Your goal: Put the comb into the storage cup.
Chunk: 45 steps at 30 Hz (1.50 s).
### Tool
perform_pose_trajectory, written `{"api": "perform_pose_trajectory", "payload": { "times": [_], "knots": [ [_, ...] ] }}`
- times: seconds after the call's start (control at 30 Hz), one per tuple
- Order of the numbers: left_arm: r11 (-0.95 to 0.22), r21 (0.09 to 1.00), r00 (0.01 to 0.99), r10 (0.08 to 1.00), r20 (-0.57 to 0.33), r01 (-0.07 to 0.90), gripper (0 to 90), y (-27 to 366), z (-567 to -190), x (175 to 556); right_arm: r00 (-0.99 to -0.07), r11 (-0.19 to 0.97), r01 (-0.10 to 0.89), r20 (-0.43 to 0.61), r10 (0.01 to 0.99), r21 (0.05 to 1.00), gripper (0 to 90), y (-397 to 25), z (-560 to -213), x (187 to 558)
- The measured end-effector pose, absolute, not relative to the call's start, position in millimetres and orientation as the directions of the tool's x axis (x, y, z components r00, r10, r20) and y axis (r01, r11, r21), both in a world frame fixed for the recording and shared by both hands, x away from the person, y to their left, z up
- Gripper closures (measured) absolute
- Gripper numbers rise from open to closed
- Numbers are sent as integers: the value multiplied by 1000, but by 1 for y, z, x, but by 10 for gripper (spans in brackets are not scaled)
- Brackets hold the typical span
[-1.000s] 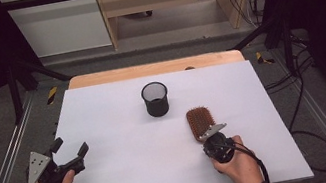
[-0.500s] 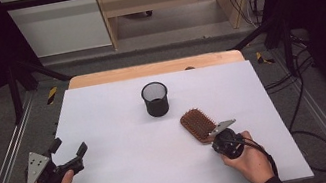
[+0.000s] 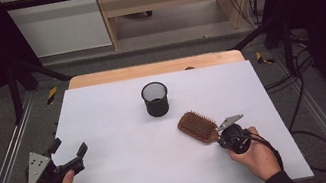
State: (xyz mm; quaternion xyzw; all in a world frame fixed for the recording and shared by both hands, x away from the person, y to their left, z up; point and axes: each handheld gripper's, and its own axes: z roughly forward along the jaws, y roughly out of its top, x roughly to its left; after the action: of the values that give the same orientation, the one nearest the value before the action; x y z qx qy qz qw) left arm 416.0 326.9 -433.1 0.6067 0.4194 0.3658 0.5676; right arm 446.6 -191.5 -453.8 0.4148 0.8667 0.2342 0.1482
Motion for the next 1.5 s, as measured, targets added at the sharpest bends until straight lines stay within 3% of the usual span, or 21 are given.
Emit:
{"api": "perform_pose_trajectory", "payload": {
  "times": [0.37, 0.57, 0.9, 0.97, 1.0, 1.1, 1.5],
  "knots": [
    [-4, 996, 380, 925, -32, 94, 68, 327, -433, 416, -654, 541, 601, -26, 756, 588, 900, -200, -434, 443],
    [-7, 995, 378, 925, -30, 96, 68, 327, -433, 416, -672, 547, 592, -12, 741, 592, 792, -207, -428, 445],
    [-13, 995, 377, 926, -24, 96, 68, 326, -434, 416, -662, 540, 625, 18, 749, 563, 373, -211, -429, 450],
    [-15, 995, 377, 926, -23, 97, 67, 326, -434, 416, -655, 536, 622, 3, 756, 570, 232, -212, -431, 453],
    [-15, 995, 378, 926, -23, 97, 67, 326, -434, 416, -655, 536, 622, 3, 756, 570, 232, -212, -431, 453],
    [-15, 995, 379, 925, -22, 96, 67, 325, -434, 416, -628, 520, 642, -3, 778, 564, 97, -211, -433, 456],
    [-18, 995, 380, 925, -20, 98, 65, 325, -434, 416, -667, 563, 635, 8, 745, 529, 98, -204, -446, 464]
  ]
}}
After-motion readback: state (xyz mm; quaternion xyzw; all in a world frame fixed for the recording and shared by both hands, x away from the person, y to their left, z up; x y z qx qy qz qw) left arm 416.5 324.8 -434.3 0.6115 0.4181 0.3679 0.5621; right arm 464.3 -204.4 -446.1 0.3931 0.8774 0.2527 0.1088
